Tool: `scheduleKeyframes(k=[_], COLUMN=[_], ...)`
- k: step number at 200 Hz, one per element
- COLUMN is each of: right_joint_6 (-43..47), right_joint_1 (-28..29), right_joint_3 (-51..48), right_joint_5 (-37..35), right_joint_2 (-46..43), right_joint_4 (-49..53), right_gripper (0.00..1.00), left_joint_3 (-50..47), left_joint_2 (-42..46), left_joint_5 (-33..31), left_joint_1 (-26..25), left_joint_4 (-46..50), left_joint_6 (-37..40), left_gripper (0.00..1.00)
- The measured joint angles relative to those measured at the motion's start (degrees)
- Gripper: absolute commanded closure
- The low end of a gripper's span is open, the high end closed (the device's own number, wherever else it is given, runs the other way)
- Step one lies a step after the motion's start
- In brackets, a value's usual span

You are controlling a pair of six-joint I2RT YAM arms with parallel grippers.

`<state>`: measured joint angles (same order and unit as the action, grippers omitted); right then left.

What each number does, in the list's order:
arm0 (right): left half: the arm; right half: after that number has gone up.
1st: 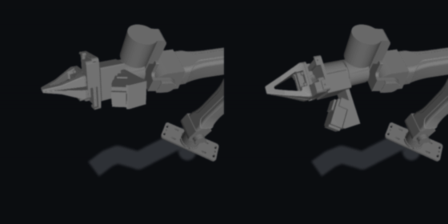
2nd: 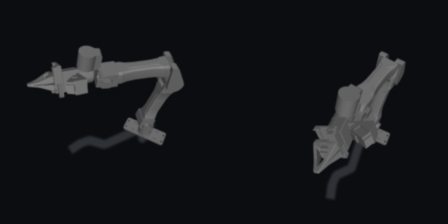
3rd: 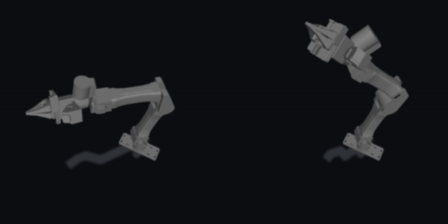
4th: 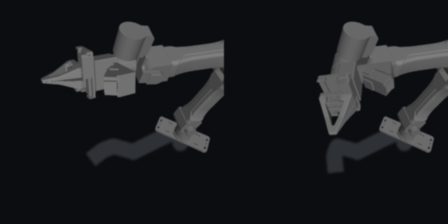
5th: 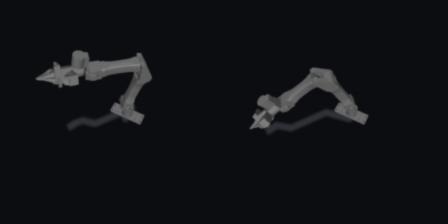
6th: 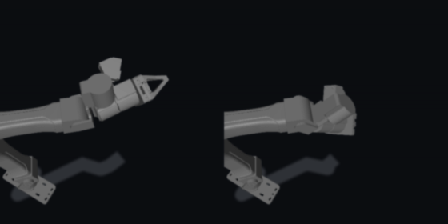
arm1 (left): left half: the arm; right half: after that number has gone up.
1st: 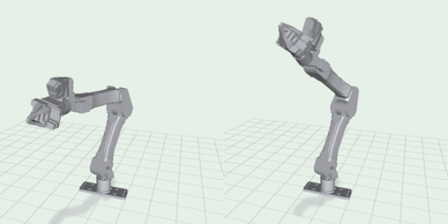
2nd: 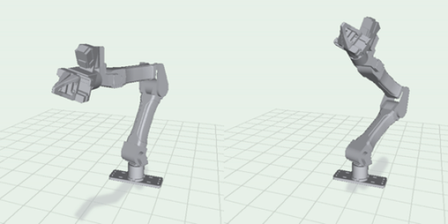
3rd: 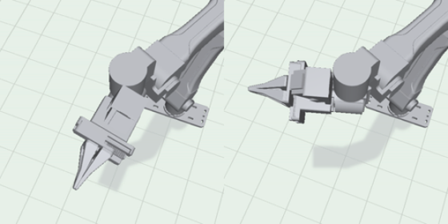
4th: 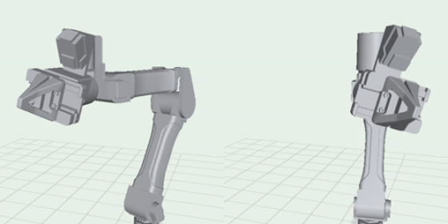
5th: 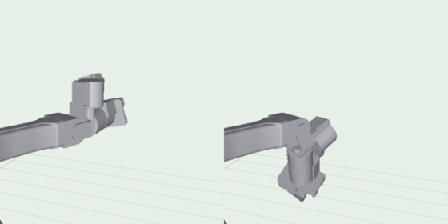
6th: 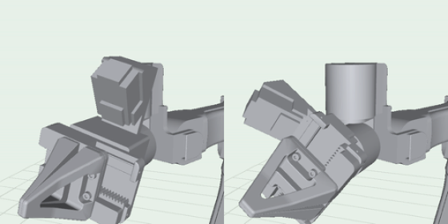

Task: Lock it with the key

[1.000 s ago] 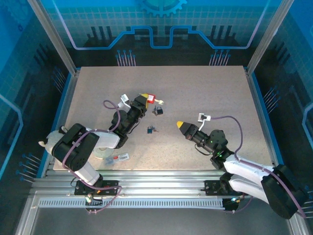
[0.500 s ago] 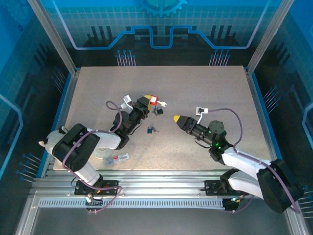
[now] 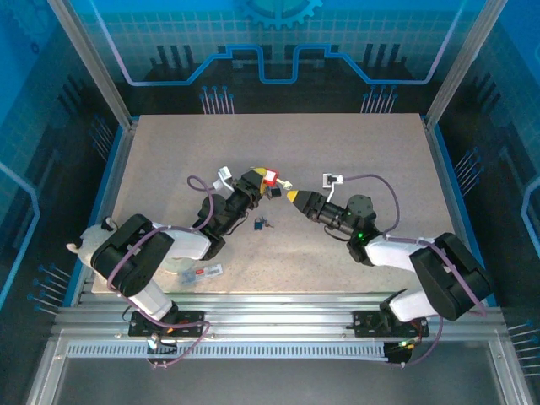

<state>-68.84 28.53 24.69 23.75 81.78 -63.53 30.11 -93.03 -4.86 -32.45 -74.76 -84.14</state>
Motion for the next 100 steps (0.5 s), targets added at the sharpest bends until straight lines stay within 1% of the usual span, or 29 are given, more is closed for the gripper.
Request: scheduleKeyframes(k=[52,100], right_joint_6=[-0.76,-1.55], right_joint_1=[0.00,0.00], right_joint_3=[2.16,3.63], right_joint_5=[0.76,0.76], right_joint_2=[3.02,4.85], right_joint_4=[-2.10,-3.32], right_gripper=[0.53,0.59], left_joint_3=[-0.33,-0.33], left_joint_2=[0.00,0.00], left_joint_5=[0.17,0.20], left_joint_1=[-0.20,-0.50], left_joint_4=[0.00,0.00], left_joint_6=[0.02,0.02], left_gripper=[1.00,1.00])
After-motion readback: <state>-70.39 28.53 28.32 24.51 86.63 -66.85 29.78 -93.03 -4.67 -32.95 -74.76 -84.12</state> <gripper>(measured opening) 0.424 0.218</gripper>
